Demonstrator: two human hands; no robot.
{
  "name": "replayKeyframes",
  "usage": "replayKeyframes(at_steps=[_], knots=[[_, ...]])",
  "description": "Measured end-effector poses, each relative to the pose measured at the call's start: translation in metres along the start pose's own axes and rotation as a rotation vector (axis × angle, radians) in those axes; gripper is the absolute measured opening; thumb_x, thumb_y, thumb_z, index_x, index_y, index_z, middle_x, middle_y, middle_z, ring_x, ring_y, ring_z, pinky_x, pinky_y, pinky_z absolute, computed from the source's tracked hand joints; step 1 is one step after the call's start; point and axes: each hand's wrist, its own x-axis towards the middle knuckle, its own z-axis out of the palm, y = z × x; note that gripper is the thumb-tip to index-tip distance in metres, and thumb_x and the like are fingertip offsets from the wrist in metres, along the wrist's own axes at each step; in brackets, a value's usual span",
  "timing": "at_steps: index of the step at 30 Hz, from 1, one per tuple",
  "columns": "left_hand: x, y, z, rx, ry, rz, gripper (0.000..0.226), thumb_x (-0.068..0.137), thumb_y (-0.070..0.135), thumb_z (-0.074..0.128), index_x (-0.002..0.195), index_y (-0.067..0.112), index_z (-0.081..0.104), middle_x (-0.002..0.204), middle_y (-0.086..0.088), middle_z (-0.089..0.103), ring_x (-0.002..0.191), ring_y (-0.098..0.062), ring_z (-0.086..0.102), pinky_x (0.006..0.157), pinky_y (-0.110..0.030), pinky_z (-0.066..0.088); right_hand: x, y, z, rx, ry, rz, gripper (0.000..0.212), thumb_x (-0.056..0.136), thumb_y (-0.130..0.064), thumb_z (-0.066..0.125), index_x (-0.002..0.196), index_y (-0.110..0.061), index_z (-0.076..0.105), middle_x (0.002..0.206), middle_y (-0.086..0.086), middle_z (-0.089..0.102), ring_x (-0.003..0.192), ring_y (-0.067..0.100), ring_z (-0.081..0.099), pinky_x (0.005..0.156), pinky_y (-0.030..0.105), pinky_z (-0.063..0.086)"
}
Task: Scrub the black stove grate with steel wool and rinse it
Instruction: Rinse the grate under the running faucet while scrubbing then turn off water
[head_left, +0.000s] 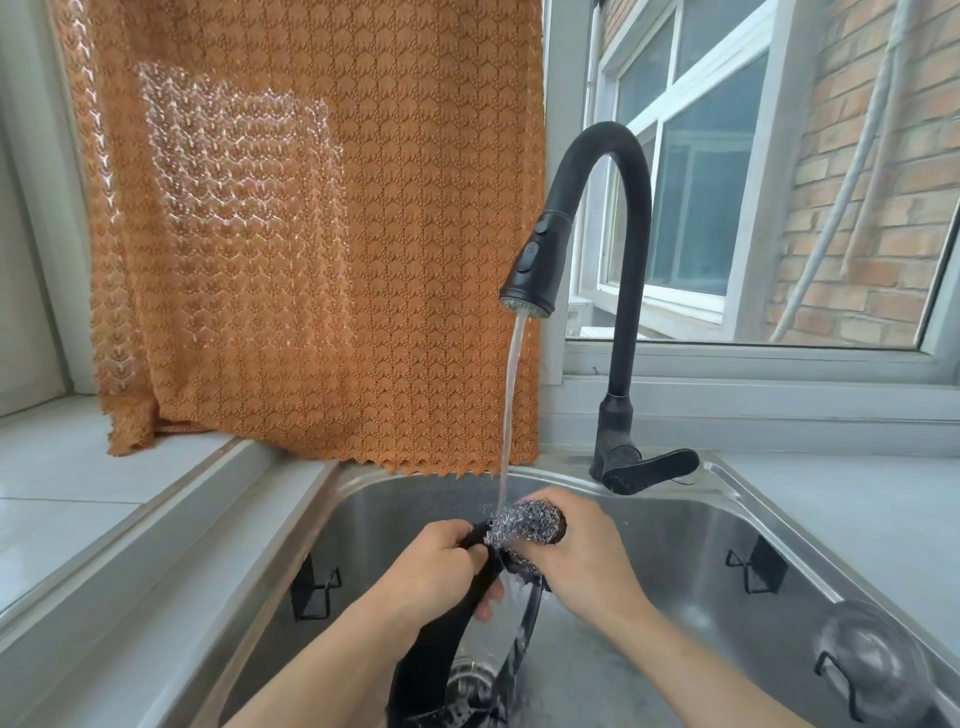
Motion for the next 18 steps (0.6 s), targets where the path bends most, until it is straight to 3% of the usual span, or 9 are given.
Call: replayKeyframes(at_steps=[3,6,9,11,14,18], knots=[[0.000,0.000,-0.004,-0.005,0.021,-0.010,0.025,0.107,0.004,0.038,0.099,-0.002,0.060,0.073,-0.014,0.069,0.057,-0.023,0.059,0.060,-0.029,0.050,0.001,-0.001,-0.001,-0.013,-0.034,-0.040,0.022,0.075,-0.013,0.088,0.090,-0.025,0.077,0.082,-0.015,0.075,0.078,-0.009,0.066,0.067,0.006,0.044],[0.001,-0.001,-0.008,-0.029,0.052,-0.048,0.023,0.108,0.005,0.039,0.103,-0.003,0.060,0.074,-0.013,0.070,0.057,-0.022,0.060,0.058,-0.028,0.050,0.003,0.005,-0.005,-0.046,-0.152,0.043,0.013,0.079,-0.020,0.086,0.089,-0.023,0.077,0.082,-0.011,0.076,0.074,-0.007,0.066,0.066,0.009,0.046],[0.001,0.001,-0.009,-0.060,0.082,-0.076,0.022,0.107,0.005,0.041,0.105,-0.004,0.061,0.073,-0.014,0.071,0.057,-0.022,0.062,0.056,-0.028,0.052,0.001,0.018,0.001,-0.072,-0.350,0.169,0.016,0.080,-0.029,0.081,0.087,-0.016,0.076,0.083,-0.002,0.077,0.078,0.010,0.072,0.076,0.030,0.057],[-0.001,0.002,-0.007,-0.063,0.075,-0.072,0.022,0.107,0.003,0.041,0.105,-0.005,0.061,0.075,-0.016,0.072,0.058,-0.022,0.063,0.058,-0.028,0.052,0.001,0.020,0.006,0.077,-0.346,0.309,0.020,0.081,-0.028,0.077,0.095,-0.015,0.076,0.087,0.002,0.078,0.082,0.017,0.074,0.077,0.036,0.060],[-0.002,0.001,-0.006,-0.020,0.044,-0.058,0.021,0.107,0.002,0.040,0.104,-0.002,0.061,0.079,-0.017,0.074,0.062,-0.021,0.066,0.066,-0.030,0.054,0.006,0.015,0.002,0.407,-0.217,0.574,0.029,0.082,-0.019,0.077,0.108,-0.012,0.069,0.093,0.006,0.078,0.081,0.018,0.074,0.061,0.028,0.057],[-0.004,0.003,-0.005,-0.017,-0.022,-0.046,0.021,0.105,-0.004,0.039,0.100,-0.004,0.060,0.076,-0.017,0.073,0.069,-0.027,0.066,0.074,-0.035,0.055,0.006,0.005,-0.010,0.743,-0.213,0.750,0.023,0.080,-0.009,0.073,0.102,-0.006,0.067,0.080,0.011,0.071,0.067,0.023,0.063,0.053,0.028,0.049]])
